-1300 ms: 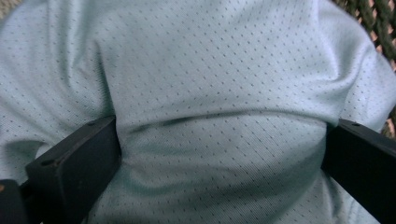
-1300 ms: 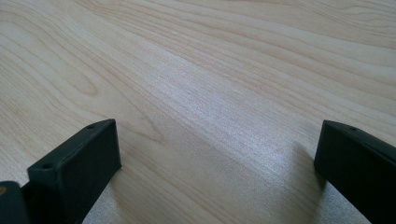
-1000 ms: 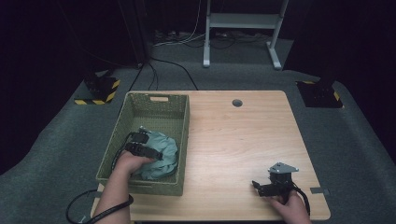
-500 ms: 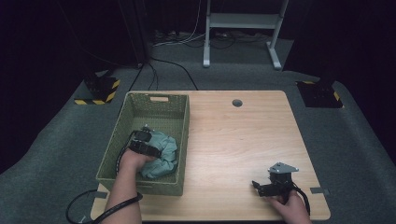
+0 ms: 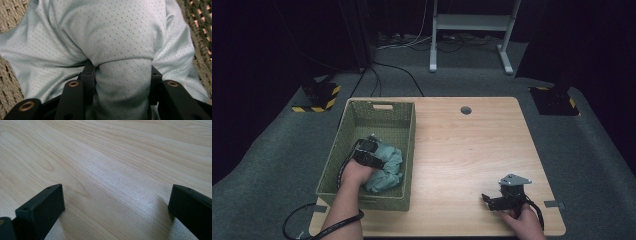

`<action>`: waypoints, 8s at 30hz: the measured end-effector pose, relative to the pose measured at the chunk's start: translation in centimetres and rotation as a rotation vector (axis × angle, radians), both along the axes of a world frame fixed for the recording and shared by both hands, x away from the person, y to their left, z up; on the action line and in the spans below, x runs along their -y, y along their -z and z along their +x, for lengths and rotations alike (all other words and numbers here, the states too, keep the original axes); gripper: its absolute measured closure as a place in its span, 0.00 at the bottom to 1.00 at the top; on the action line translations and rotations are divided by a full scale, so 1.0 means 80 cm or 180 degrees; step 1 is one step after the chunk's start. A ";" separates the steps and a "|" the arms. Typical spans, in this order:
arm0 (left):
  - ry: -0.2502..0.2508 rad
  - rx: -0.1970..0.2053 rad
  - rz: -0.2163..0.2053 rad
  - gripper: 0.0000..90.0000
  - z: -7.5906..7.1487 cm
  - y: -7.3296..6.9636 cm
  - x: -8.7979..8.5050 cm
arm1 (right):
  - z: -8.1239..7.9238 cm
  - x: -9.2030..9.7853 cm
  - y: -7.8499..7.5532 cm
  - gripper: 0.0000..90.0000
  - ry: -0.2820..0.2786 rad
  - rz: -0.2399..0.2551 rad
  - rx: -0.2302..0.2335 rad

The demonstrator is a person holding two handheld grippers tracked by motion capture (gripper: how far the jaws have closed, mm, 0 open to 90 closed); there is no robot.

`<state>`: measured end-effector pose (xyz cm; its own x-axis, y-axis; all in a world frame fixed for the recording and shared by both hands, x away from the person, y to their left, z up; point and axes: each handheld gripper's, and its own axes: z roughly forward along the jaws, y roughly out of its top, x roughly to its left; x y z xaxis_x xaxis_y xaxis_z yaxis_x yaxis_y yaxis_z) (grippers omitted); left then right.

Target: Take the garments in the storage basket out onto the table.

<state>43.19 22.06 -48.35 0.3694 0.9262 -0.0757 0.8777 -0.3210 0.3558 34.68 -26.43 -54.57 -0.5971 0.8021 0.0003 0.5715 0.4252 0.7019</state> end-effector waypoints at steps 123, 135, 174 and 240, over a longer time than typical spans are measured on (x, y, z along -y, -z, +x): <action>0.0205 0.2988 -0.1116 0.64 -0.130 -0.159 0.083 | -0.001 0.000 0.000 0.00 -0.0016 -0.0001 0.0002; 0.0289 0.2991 -0.1175 0.64 -0.124 -0.163 0.105 | 0.000 0.000 0.000 0.00 -0.0018 0.0001 0.0001; 0.0537 0.2977 -0.1349 0.65 -0.113 -0.169 0.177 | -0.001 0.000 0.000 0.00 -0.0015 -0.0006 0.0003; 0.0741 0.2492 -0.1474 0.65 -0.066 -0.119 0.278 | 0.000 0.001 0.000 0.00 -0.0026 0.0025 -0.0004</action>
